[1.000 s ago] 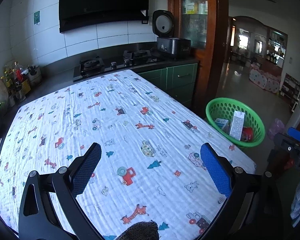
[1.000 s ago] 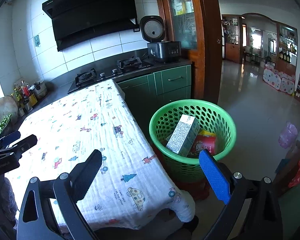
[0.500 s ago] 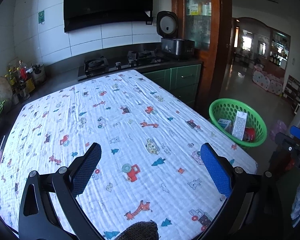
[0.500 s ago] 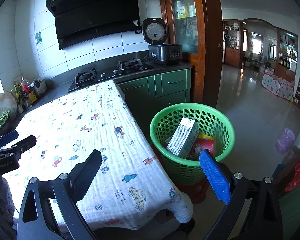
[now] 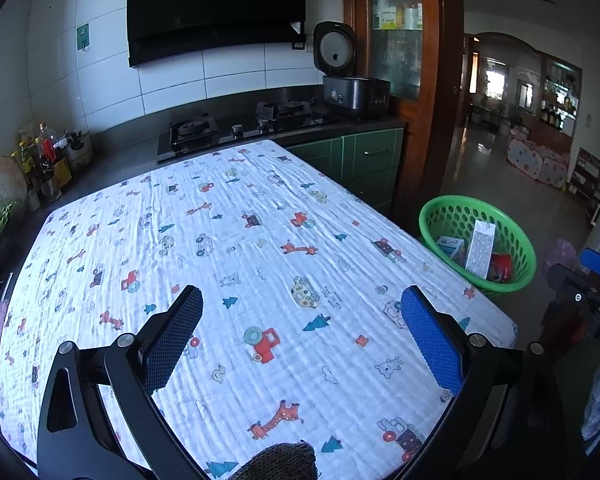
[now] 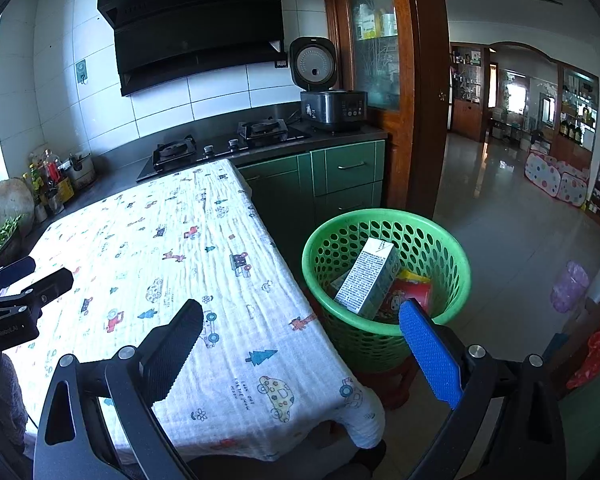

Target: Collect trash

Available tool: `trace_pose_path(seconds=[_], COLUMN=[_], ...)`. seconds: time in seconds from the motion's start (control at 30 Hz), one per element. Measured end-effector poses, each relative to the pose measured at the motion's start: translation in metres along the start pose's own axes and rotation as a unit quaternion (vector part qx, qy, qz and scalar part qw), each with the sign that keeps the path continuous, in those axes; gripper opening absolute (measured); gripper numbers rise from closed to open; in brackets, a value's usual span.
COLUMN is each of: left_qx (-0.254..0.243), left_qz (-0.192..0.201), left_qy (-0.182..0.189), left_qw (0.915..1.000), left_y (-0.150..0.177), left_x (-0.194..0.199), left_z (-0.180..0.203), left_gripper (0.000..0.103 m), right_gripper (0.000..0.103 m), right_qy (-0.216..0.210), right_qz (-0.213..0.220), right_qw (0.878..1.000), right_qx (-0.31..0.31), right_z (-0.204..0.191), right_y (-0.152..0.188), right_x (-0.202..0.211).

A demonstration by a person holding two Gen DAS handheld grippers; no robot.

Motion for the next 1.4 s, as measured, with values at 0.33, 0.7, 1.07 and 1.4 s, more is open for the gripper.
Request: trace_pose_path(seconds=[0.33, 0.7, 1.07, 1.4], left_qx=[0.001, 0.004, 0.006, 0.005], left_qz=[-0.002, -0.001, 0.000, 0.000], left_qy=[0.000, 0.000, -0.004, -0.005], left_qw=[1.0000, 1.0000, 1.0000, 1.0000], left_y=[0.0013, 0.0018, 0.0021, 0.0022], left_x=[0.0000, 0.0009, 0.0011, 0.0011], left_z=[0.0026, 0.0026, -0.0001, 0.0002], left_gripper=[0.098, 0.098, 0.098, 0.098], right_gripper=[0.095, 0.095, 0.095, 0.095], right_qy=[-0.001, -0.003, -0.006, -0.008], right_qz=[-0.001, -0.003, -0.004, -0.004], right_qw=[1.000, 1.000, 1.000, 1.000], right_qx=[0.002, 0.004, 0.008, 0.009], right_z=[-0.0003, -0.0023, -0.0057, -0.0067], right_y=[0.0010, 0.0014, 0.0005, 0.0019], right_x=[-0.0008, -0.0012, -0.0041, -0.0048])
Point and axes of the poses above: each gripper's, at about its wrist camera, not at the fingertips, and x roughly against the way its jaws point, z to its right, y to its underside, the point moved 3 cm from there along -x, roughly the way its jaws point, and after that the axes turned 10 degrees about z, right-handed, at the moved point
